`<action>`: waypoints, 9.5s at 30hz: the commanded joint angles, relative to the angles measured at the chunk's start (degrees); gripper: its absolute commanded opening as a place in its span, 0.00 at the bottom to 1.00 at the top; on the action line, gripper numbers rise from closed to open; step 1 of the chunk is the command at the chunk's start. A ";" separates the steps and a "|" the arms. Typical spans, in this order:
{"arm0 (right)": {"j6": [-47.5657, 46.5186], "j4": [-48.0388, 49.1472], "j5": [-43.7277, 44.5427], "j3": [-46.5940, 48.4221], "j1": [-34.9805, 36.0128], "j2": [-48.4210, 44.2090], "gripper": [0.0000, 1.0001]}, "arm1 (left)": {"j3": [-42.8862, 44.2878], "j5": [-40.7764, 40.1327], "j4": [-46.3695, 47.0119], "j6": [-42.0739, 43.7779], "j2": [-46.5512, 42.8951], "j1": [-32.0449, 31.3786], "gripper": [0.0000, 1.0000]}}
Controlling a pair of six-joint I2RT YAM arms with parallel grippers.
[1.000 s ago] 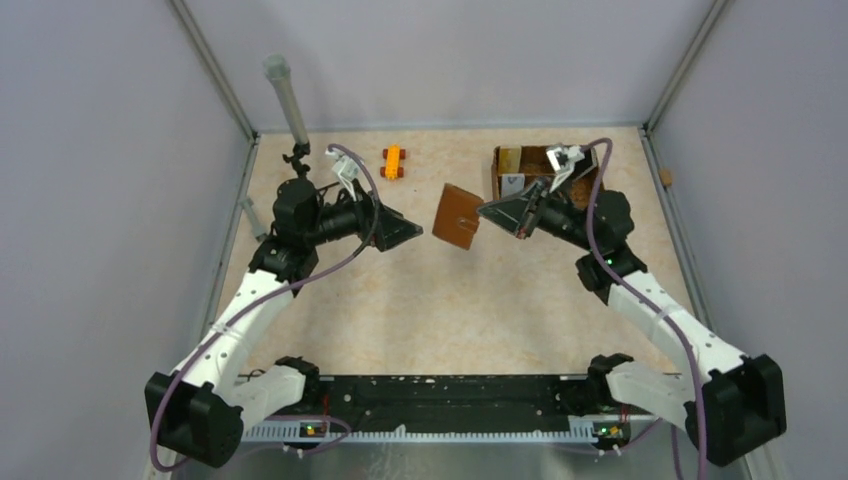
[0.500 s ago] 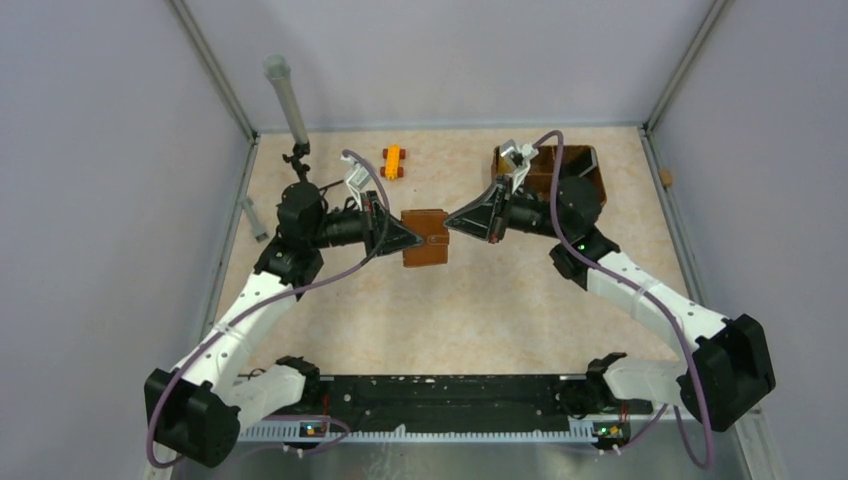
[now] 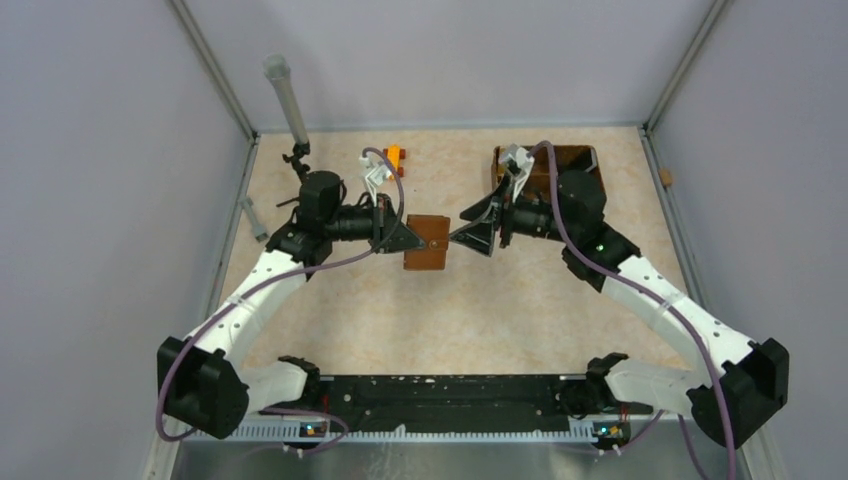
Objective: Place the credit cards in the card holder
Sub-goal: Pick up the card holder from the center of the board, then open the card holder at the center of the board.
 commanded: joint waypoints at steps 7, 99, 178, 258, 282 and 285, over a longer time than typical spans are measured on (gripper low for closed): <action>-12.29 -17.05 -7.59 8.96 5.76 7.99 0.59 | 1.46 9.03 -1.87 -0.25 3.39 -0.36 0.00; 17.61 -12.74 37.69 -1.64 17.91 12.56 0.80 | -17.67 -29.91 7.41 -15.07 -4.58 -3.05 0.00; 18.50 -10.44 36.50 -5.83 19.58 18.38 0.00 | -27.45 -28.80 18.55 -20.87 1.24 -5.36 0.41; 19.47 -5.98 34.35 -8.10 18.27 16.41 0.33 | -24.11 -34.30 9.01 -19.45 -0.83 -5.30 0.00; 22.86 -10.15 41.19 -8.09 18.25 21.83 0.31 | -24.32 -34.73 8.36 -19.20 -0.98 -5.34 0.00; 22.83 -10.95 41.81 -8.00 18.21 21.17 0.32 | -24.33 -34.68 8.36 -19.15 -1.06 -5.29 0.00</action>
